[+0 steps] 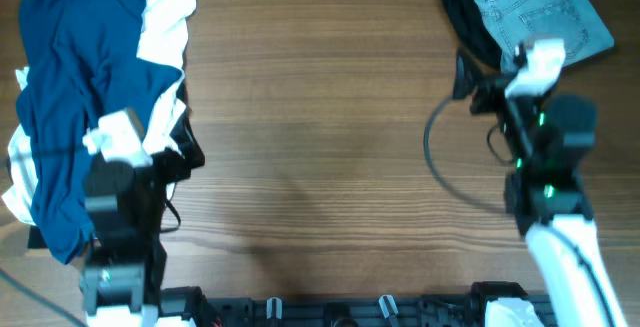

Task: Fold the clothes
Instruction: 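Reach the left gripper into the teal garment pile and grasp it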

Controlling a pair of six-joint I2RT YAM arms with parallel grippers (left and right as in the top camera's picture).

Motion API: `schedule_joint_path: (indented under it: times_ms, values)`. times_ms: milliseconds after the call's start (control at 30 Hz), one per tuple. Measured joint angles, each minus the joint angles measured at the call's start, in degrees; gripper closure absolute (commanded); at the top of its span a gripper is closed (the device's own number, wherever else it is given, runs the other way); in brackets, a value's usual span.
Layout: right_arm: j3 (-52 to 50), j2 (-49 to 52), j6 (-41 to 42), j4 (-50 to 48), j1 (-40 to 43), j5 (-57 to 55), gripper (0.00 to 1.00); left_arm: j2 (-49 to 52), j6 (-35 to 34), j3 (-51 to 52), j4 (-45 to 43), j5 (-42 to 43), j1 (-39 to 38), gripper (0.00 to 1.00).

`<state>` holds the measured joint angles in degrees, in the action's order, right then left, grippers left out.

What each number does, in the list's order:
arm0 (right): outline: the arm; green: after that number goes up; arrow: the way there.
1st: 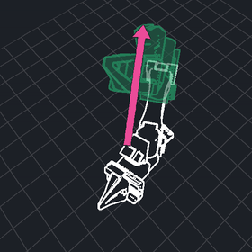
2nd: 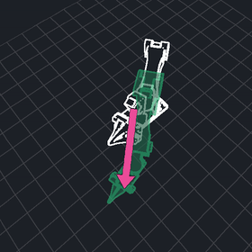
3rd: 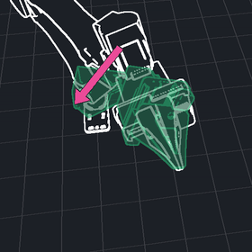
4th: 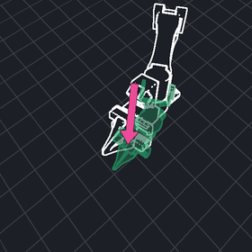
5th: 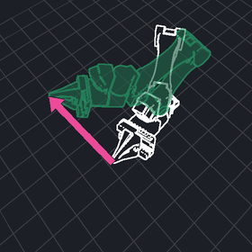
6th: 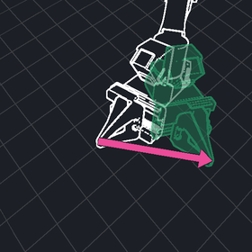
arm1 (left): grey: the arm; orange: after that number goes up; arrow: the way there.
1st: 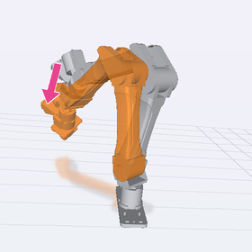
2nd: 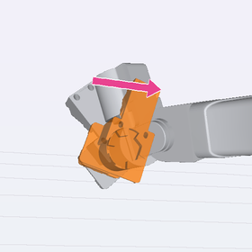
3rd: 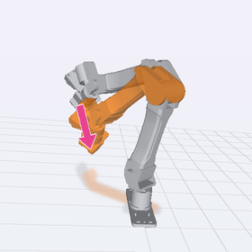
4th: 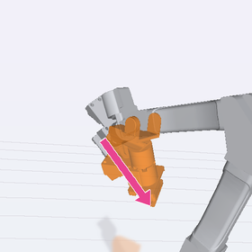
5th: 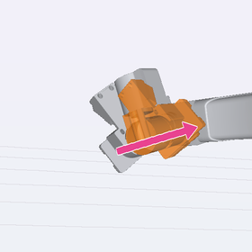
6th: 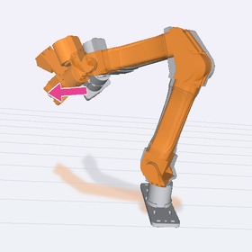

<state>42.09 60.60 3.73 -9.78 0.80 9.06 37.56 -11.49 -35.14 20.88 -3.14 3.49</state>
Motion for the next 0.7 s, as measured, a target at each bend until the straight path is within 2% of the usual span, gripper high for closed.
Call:
schedule_joint_path:
  times_ms: [200, 300, 400, 533, 700]
  values:
    - [21.46, 16.55, -1.68, 17.99, 0.0, 7.72, 0.0, 18.75, 1.25, -18.91, 14.91, 0.7, 0.44, 0.0]
    - [33.24, 24.15, -3.34, 31.45, 0.0, 10.03, 0.0, 28.65, 1.42, -29.18, 23.85, 3.1, 0.98, 0.0]
    - [39.23, 28.61, -4.09, 34.32, 0.0, 10.88, 0.0, 35.19, 1.42, -32.83, 24.06, 4.33, 1.03, 0.0]
    - [39.93, 29.31, -4.07, 34.27, 0.0, 11.1, 0.0, 44.28, 1.4, -33.24, 20.96, 2.75, 1.11, 0.0]
    - [39.93, 29.35, -3.85, 34.69, 0.0, 12.17, 0.0, 52.92, 1.4, -33.22, 12.44, 2.67, 3.87, 0.0]
